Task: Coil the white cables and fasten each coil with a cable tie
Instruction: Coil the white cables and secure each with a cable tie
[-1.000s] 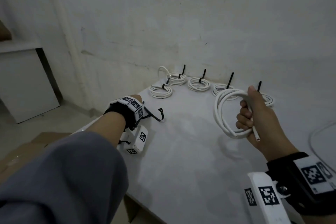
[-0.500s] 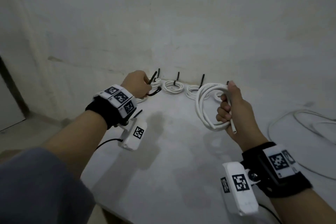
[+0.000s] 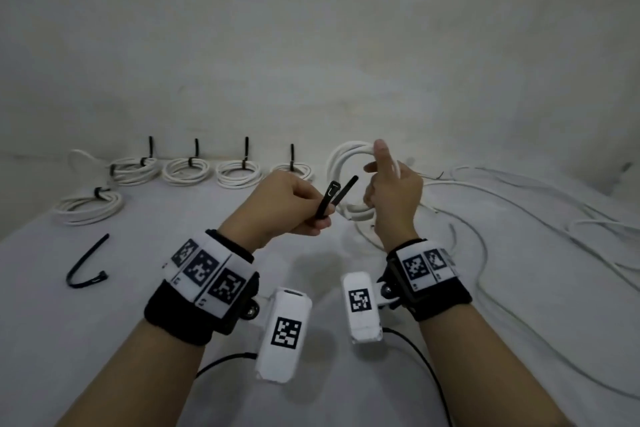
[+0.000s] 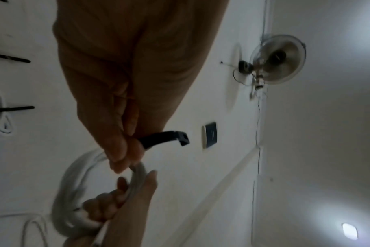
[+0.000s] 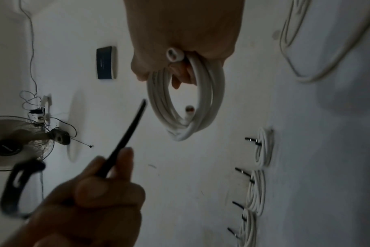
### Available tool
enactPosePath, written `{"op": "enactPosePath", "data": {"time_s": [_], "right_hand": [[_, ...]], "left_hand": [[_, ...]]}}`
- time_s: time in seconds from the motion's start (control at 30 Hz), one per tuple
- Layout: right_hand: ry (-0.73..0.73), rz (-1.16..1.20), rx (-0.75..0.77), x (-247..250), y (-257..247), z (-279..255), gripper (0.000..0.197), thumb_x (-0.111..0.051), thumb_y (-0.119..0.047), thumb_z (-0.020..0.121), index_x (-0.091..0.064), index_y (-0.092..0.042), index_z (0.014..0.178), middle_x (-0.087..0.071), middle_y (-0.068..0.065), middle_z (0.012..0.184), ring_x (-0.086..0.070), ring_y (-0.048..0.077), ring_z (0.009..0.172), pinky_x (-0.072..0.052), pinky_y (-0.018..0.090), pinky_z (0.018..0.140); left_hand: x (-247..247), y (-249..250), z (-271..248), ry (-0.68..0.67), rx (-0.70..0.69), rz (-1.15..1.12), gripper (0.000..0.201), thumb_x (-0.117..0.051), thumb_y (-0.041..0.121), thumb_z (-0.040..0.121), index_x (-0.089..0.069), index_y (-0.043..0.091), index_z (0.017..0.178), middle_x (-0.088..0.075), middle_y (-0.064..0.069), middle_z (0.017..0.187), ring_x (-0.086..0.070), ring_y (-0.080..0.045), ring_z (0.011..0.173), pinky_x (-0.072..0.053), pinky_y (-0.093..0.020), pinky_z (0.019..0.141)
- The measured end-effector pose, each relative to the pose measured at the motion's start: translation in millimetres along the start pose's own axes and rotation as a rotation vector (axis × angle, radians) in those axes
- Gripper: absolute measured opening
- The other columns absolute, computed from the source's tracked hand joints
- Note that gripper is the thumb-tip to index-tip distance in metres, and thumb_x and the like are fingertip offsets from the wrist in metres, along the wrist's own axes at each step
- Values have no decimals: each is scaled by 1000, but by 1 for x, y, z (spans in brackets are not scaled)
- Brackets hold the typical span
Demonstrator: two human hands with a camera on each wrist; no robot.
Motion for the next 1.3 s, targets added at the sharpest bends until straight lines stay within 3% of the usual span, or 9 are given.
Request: {"op": "enactPosePath", "data": {"time_s": [0.2, 0.33, 0.47, 0.53, 0.77, 0.93, 1.03, 1.2, 1.3], "right_hand": [[-114, -68, 81, -3, 5, 1, 59, -66, -61, 69, -56, -4, 61, -42, 6, 46, -39, 20, 46, -32, 25, 46], [-187, -49, -1, -6, 7, -1, 52, -68, -45, 82, -61, 6, 75, -38, 8, 46, -36, 17, 39, -29, 21, 41], [-297, 7, -91, -7, 7, -2, 32, -64, -33, 88, -64, -12, 64, -29, -2, 43, -27, 13, 39, -22, 21, 41], [-308, 3, -80, -7, 7, -1, 41, -63, -29, 89, -58, -27, 48, -28, -1, 45, -25, 13, 41, -21, 22, 41], [-176, -36, -42, -2, 13, 5, 22, -68, -27, 85, -67, -19, 65, -40, -13, 41, -31, 11, 43, -29, 22, 43], [-199, 15, -55, -5, 10, 0, 23, -66, -28, 87, -66, -17, 66, -37, -6, 41, -30, 13, 40, -26, 20, 40], [-296, 57, -120, -11, 7, -7, 27, -63, -28, 89, -66, -18, 64, -30, -3, 41, -27, 13, 38, -22, 22, 42], [-430, 72, -162, -18, 5, -15, 25, -59, -24, 92, -66, -18, 68, -28, -5, 42, -24, 12, 38, -20, 21, 41], [-453, 49, -135, -19, 7, -16, 18, -58, -21, 92, -72, -10, 89, -28, -7, 41, -24, 11, 38, -21, 21, 41]], "left_hand": [[-16, 5, 15, 214, -147, -121, 19, -62, -2, 86, -69, 5, 69, -64, -7, 57, -62, -9, 48, -53, -19, 52], [-19, 1, 18, 263, -213, -140, 19, -61, -2, 86, -69, 7, 71, -65, -7, 56, -62, -10, 49, -56, -24, 56], [-20, -3, 20, 248, -214, -120, 18, -61, -4, 86, -68, 5, 72, -65, -10, 60, -63, -10, 50, -56, -23, 56], [-20, -5, 21, 247, -202, -137, 15, -62, -4, 85, -66, 5, 74, -66, -12, 64, -64, -13, 51, -57, -24, 56], [-13, -2, 12, 69, -342, -94, 16, -53, 1, 92, -64, 10, 99, -68, -3, 106, -71, -17, 88, -55, -24, 83], [-6, 3, 11, 116, -441, 53, 13, -67, 3, 84, -62, 10, 74, -72, -4, 88, -70, -19, 85, -53, -19, 77], [-4, 2, 17, 167, -480, 93, 13, -70, -1, 80, -63, 4, 71, -71, -1, 82, -71, -17, 79, -54, -24, 76], [3, 4, 17, 334, -575, 222, 19, -77, 10, 74, -67, 26, 70, -66, 10, 70, -57, -1, 56, -44, -14, 59], [9, 3, 16, 445, -649, 261, 13, -80, 13, 71, -67, 17, 74, -56, 8, 71, -47, 4, 59, -35, -9, 59]]}}
Point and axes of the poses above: each hand's wrist, its own z-axis towards the middle knuckle, its own x-axis out of the back of the hand, y = z × x, the point moved 3 cm from there along z, towards the middle knuckle
